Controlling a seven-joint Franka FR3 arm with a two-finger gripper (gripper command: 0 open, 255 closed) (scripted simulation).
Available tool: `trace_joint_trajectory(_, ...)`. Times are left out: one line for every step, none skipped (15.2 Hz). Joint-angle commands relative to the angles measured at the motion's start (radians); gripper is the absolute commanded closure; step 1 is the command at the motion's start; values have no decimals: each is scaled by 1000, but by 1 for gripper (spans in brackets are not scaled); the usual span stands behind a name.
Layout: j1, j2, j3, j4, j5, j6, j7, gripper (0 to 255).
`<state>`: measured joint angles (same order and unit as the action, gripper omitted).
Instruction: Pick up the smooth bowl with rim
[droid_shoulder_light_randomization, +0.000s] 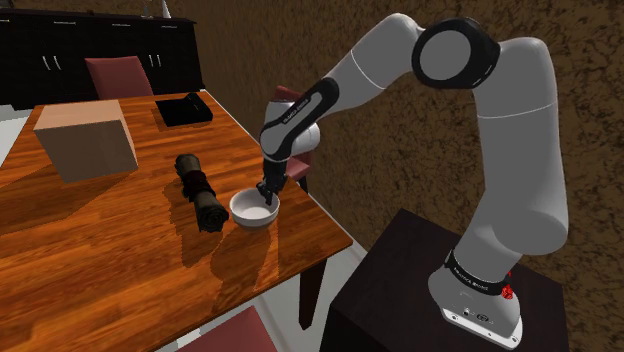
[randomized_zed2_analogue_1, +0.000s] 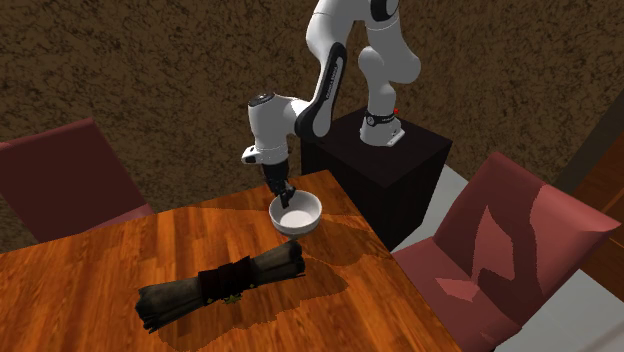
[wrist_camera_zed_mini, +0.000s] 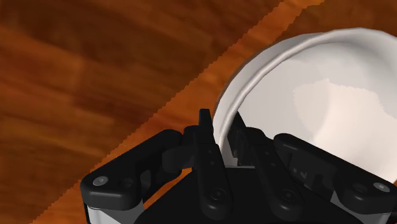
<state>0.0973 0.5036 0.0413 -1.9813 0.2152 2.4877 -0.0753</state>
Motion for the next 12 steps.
trace_joint_trajectory(0,-22,-2,-1,-3,-21,4,255)
trace_joint_trajectory(0,-32,-3,-1,-4,-31,6,255)
trace_joint_trajectory(1,-42,-4,-1,-6,-41,8,255)
trace_joint_trajectory(1,-52,-4,-1,-7,-51,11,255)
trace_joint_trajectory(1,-62,-5,0,-9,-61,13,255)
trace_joint_trajectory(2,-72,-6,0,-10,-71,15,255)
trace_joint_trajectory(2,-81,-6,1,-12,-81,17,255)
trace_joint_trajectory(2,-91,-7,2,-13,-92,20,255)
trace_joint_trajectory(2,-100,-8,4,-15,-102,22,255)
trace_joint_trajectory(2,-109,-8,5,-16,-113,24,255)
trace_joint_trajectory(2,-110,-9,5,-16,-114,24,255)
trace_joint_trajectory(2,-110,-8,5,-16,-114,24,255)
